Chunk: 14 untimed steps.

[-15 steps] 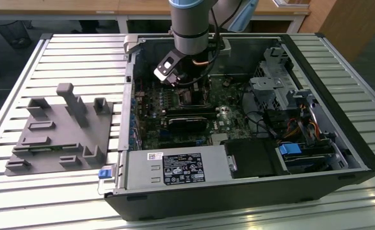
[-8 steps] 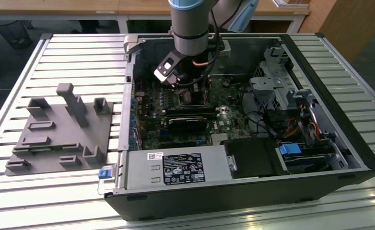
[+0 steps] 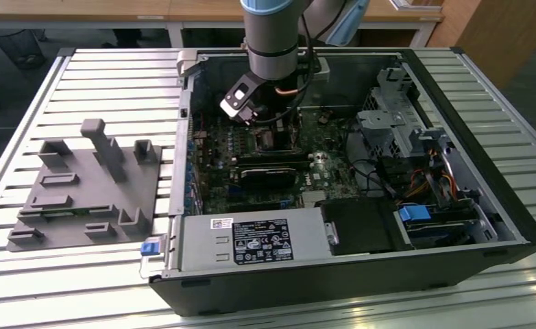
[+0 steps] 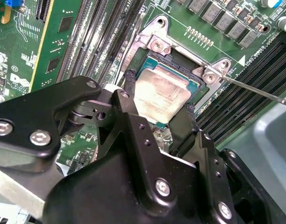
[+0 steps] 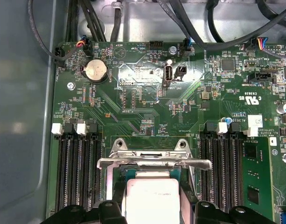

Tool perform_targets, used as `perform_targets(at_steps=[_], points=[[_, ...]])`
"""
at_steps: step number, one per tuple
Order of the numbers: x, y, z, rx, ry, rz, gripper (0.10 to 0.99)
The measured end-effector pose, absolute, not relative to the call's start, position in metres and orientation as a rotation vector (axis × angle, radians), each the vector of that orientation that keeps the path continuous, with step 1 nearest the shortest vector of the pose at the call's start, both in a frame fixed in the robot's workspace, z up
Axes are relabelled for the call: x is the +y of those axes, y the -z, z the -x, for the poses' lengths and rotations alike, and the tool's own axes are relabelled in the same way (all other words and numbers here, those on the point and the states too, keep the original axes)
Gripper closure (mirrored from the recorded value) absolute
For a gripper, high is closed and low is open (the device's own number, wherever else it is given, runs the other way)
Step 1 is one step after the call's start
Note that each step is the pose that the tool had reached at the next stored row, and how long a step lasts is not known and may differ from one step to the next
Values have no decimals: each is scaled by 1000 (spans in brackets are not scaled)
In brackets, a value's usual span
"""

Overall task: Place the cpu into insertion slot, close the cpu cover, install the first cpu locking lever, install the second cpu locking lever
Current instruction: 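Place the cpu into insertion slot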

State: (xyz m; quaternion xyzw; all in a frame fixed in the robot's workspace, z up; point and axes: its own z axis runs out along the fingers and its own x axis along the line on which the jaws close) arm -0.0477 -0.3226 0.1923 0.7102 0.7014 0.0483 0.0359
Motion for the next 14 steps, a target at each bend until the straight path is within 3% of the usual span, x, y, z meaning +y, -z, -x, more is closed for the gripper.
perform_targets(at_steps=[5,6,14], points=[[-323,-192,48,2154,-148,-2182,533],[-323,-192,48,2154,-148,-2182,475],[-323,-193,48,2155,-149,-2182,475]])
